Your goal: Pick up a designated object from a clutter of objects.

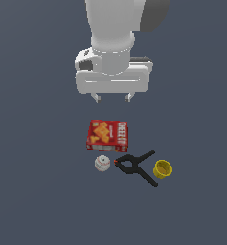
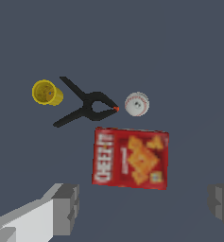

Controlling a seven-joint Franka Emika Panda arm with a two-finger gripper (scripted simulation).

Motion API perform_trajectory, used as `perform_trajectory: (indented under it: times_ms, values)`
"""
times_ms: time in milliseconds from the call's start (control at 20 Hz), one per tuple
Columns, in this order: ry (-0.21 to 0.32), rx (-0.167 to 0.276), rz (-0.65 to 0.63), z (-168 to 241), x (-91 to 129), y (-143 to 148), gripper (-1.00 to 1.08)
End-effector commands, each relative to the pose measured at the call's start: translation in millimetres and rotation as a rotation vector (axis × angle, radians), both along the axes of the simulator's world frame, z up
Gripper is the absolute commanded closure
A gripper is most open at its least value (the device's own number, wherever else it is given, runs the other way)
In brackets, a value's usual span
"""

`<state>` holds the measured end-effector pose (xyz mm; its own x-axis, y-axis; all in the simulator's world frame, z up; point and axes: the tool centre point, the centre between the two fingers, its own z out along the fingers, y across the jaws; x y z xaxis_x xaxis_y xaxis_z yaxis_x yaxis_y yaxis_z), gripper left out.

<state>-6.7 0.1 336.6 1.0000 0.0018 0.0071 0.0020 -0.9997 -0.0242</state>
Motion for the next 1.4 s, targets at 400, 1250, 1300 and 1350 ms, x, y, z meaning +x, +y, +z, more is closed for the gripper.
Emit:
perform_trajectory:
  times_ms: [400, 1250, 1300, 1350]
  values:
    - [0.0, -0.001, 0.0, 6.0, 2.1, -17.4, -0.92]
    - [0.002, -0.019, 0.046, -21.0, 35.4, 10.0, -0.92]
    - [0.002, -0.022, 0.053, -25.5, 40.0, 14.7, -0.92]
    - [0.002, -0.024, 0.06, -30.5, 45.0, 19.7, -0.92]
